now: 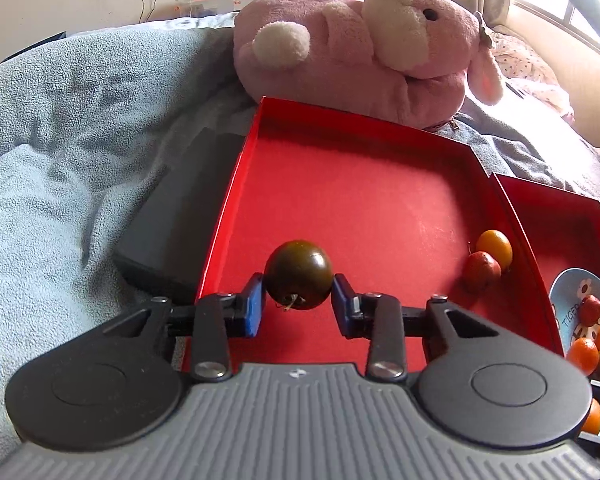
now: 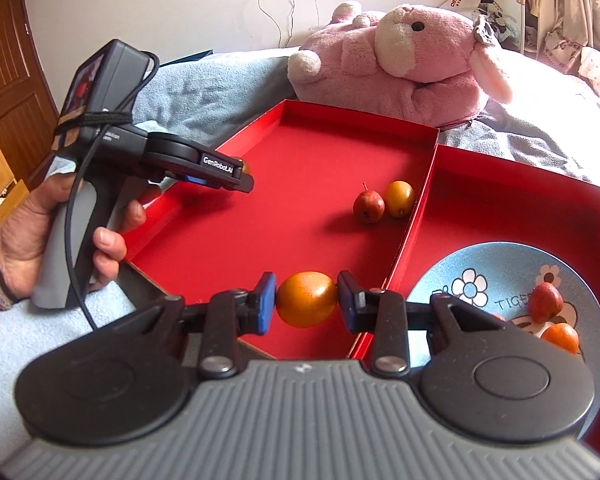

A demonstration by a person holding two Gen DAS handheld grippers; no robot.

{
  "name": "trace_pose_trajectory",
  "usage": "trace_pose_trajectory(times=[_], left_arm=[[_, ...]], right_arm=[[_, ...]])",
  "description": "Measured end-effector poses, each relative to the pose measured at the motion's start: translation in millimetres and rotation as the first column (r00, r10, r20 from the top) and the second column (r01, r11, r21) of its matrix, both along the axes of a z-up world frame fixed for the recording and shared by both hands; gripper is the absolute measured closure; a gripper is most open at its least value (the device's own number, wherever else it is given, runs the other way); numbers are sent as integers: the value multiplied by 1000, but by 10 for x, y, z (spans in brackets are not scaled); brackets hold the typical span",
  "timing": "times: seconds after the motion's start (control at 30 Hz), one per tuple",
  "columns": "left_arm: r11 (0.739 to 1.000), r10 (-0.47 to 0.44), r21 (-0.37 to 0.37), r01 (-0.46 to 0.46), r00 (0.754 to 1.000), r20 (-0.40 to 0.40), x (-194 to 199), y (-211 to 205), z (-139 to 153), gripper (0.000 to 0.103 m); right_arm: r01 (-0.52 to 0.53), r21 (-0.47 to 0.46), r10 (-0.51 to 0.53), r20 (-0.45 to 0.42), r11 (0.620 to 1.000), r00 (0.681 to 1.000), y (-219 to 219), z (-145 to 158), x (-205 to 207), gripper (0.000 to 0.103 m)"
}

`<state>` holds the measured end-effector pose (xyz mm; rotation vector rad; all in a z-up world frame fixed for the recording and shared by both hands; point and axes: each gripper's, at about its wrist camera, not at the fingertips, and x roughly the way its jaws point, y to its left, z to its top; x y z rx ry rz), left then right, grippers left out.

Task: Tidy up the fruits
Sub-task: 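Grasp the dark brown tomato with the left tool while the right tool carries the orange, then lower the orange onto the blue plate with the right tool while the left tool lowers the tomato there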

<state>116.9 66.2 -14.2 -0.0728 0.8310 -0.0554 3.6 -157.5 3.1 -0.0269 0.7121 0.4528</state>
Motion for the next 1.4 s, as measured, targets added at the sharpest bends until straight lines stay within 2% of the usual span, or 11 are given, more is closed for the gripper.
trace_pose_trajectory(times=[0.33, 0.73, 0.87, 1.07, 1.4], left_arm=[[998, -50, 32, 49, 999, 22, -423, -248, 74, 62], [997, -71, 9, 70, 997, 41, -836, -401, 197, 62], [993, -109, 54, 106, 992, 59, -925, -559, 234, 62], [983, -171, 82, 165, 982, 79, -1020, -781, 289, 62], [964, -264, 64, 260, 961, 80, -1048, -1158, 314, 62]], right_arm=[[9, 6, -9, 17, 1000, 1000, -100, 75, -219, 66], [59, 16, -60, 32, 998, 998, -398, 115, -464, 66], [97, 17, -97, 23, 995, 995, -580, 84, -523, 66], [155, 17, -155, 11, 988, 988, -853, 22, -569, 66], [221, 16, -220, -13, 975, 975, -1205, -109, -564, 66]])
